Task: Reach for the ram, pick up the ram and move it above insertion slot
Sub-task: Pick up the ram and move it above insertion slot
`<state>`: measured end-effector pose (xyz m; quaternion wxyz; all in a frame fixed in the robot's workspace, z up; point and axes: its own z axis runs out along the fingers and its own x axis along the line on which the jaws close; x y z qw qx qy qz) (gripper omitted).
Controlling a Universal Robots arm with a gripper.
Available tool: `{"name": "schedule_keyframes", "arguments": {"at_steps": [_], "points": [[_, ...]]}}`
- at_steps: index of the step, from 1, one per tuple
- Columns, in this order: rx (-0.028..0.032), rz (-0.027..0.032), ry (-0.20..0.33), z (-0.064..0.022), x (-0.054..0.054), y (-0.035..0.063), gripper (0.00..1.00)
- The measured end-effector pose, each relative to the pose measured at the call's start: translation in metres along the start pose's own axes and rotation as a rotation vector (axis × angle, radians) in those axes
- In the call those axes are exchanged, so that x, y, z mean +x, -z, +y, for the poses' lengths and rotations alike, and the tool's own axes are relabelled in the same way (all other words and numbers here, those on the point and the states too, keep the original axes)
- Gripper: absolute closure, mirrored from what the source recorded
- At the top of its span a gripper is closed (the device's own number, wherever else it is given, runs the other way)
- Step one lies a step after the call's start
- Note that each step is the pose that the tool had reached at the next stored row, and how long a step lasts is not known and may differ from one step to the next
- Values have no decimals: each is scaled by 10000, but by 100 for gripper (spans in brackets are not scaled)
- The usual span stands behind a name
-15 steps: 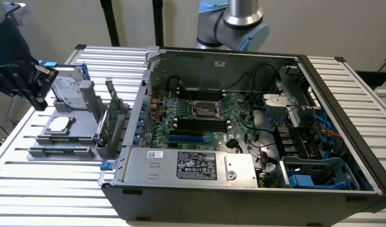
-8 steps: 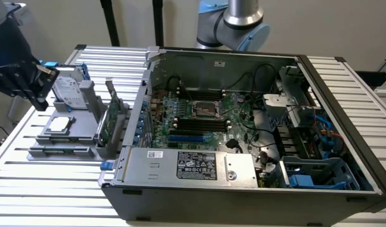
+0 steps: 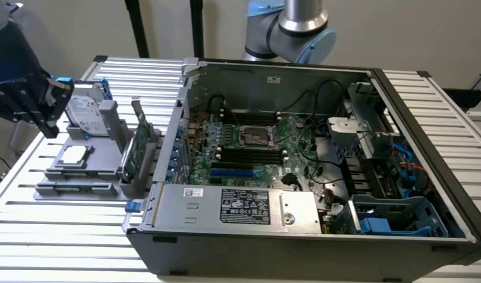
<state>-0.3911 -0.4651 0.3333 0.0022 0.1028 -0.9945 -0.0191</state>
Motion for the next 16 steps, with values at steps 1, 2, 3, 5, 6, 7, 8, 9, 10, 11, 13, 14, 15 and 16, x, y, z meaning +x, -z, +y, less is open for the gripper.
{"name": "schedule_keyframes", "arguments": {"at_steps": [1,2,3,5,6,7,8,9,10,11,13,14,15,16], "points": [[0,7,179,0,0,2,89],[0,14,375,0,0,3,89],[0,21,554,0,0,5,89],[0,32,903,1,0,9,89],[0,40,1089,1,0,12,89],[0,47,1274,1,0,15,89],[1,57,1464,1,0,18,89],[1,61,1645,1,0,18,89],[1,70,1823,1,0,21,89],[1,76,2003,1,0,21,89],[1,90,2363,1,0,22,89],[2,97,2543,1,0,22,89],[1,103,2727,1,0,21,89],[2,111,2902,1,0,22,89]]}}
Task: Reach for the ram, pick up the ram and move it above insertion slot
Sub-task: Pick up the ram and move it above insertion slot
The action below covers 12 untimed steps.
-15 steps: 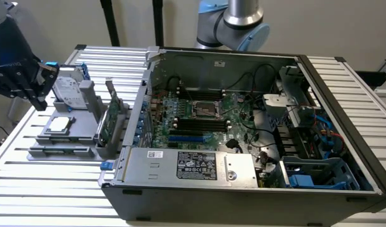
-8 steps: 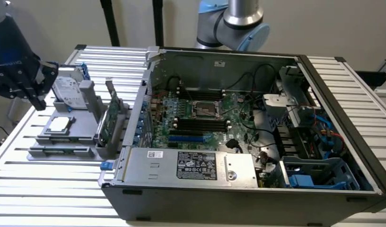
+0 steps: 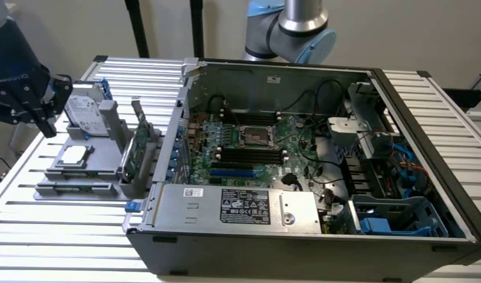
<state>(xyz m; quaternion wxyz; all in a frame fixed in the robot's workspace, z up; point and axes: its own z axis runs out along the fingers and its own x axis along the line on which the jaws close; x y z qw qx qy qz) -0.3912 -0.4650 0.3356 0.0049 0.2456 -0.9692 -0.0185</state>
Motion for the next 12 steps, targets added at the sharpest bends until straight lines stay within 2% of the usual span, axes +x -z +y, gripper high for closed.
{"name": "schedule_keyframes", "arguments": {"at_steps": [12], "points": [[0,85,2196,0,0,1,89]]}}
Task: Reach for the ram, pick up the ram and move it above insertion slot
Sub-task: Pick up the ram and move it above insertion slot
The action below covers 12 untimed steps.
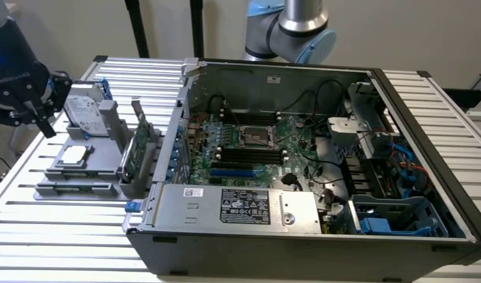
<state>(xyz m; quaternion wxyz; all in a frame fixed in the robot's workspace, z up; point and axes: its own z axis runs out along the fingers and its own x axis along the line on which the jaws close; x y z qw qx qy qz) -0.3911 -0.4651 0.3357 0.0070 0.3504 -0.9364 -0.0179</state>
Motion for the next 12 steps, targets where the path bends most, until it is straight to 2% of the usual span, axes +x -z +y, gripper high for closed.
{"name": "schedule_keyframes", "arguments": {"at_steps": [12], "points": [[2,83,2168,0,0,0,89]]}}
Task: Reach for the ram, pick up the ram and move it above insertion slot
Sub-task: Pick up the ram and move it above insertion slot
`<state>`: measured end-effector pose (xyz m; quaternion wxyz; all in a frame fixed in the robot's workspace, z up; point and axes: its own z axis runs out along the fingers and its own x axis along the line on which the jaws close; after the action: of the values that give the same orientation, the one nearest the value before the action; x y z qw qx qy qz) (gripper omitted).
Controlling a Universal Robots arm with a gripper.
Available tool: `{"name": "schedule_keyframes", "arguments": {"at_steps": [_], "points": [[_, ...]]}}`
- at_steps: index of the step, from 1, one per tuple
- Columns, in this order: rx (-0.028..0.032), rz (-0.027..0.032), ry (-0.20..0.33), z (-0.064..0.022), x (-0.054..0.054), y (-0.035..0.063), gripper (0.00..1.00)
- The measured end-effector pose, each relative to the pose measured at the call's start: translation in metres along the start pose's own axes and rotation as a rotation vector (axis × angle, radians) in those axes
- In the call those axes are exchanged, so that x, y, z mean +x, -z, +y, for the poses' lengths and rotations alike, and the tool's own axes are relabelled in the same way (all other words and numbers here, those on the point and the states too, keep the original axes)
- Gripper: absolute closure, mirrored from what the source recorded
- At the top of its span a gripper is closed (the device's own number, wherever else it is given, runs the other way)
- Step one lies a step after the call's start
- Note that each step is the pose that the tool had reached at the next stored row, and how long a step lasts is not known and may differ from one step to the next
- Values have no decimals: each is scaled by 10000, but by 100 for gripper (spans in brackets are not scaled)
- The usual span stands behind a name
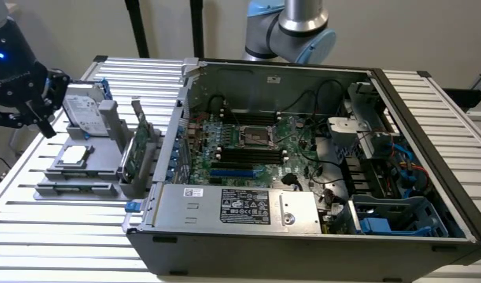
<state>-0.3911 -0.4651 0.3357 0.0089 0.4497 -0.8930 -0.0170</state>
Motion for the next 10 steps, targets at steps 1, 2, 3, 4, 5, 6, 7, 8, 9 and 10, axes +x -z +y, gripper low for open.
{"name": "schedule_keyframes", "arguments": {"at_steps": [1,2,3,4,5,6,7,8,9,10], "points": [[1,6,195,0,0,0,89],[1,13,376,0,0,-1,89],[1,21,554,0,0,0,89],[0,27,735,0,0,0,89],[0,35,915,0,0,0,89],[1,42,1093,0,0,0,89],[1,49,1285,0,0,0,89],[1,56,1464,0,0,0,89],[2,63,1649,0,0,0,89],[1,70,1830,0,0,0,89]]}}
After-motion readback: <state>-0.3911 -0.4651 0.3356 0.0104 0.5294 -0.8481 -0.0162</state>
